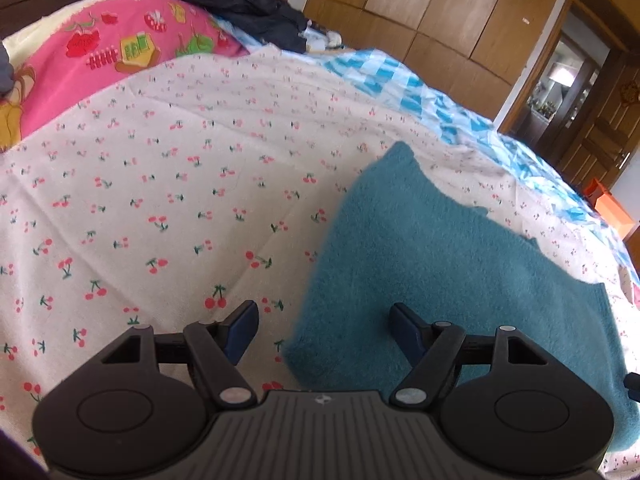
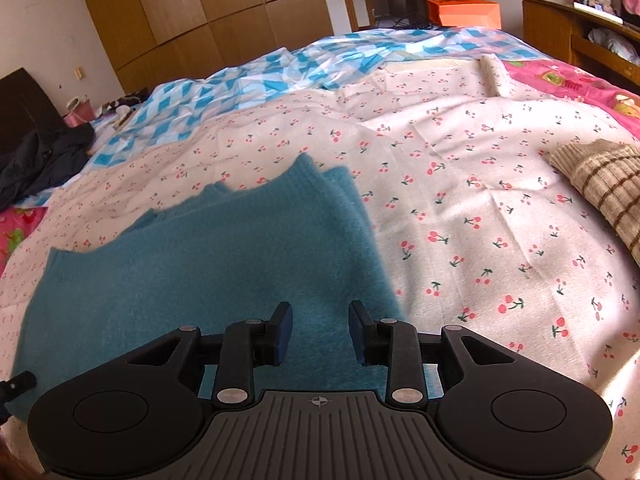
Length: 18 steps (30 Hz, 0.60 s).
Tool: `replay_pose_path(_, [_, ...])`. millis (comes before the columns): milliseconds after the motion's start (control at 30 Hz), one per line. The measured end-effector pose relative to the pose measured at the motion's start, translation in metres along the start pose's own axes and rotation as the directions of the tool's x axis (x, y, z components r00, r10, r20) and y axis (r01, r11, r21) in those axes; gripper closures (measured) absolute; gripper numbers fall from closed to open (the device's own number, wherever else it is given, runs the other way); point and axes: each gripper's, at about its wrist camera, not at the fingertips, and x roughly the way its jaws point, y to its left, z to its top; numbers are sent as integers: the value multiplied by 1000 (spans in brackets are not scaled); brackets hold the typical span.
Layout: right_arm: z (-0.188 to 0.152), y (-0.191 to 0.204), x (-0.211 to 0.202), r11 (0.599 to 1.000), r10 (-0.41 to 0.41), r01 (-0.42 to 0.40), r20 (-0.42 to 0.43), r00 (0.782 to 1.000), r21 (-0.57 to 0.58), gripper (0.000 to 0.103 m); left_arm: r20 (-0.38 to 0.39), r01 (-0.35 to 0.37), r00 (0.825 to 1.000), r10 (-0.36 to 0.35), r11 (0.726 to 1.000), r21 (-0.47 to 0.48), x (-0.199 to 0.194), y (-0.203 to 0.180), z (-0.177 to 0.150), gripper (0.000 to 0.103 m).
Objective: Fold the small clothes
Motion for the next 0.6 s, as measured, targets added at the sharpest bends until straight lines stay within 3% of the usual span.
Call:
replay_pose_path(167, [0, -28, 2, 997, 29, -30, 17, 999, 71, 62, 62, -5, 998, 1, 997, 71, -8, -13, -2, 26])
replay_pose_path(367, [-11, -55, 13, 977, 144, -144, 13, 989, 159, 58, 135, -21, 991, -8, 976, 216, -29, -48, -16, 26])
replay_pose_path(500, [-20, -79, 19, 937, 230, -235, 49, 972, 258, 58, 170, -37, 985, -26, 934, 355, -51, -84, -36, 26])
replay_pose_path(600, [-25, -96, 24, 909, 271, -273, 51, 961, 316, 56, 154, -6, 985, -72, 892, 452, -62, -114, -50, 26])
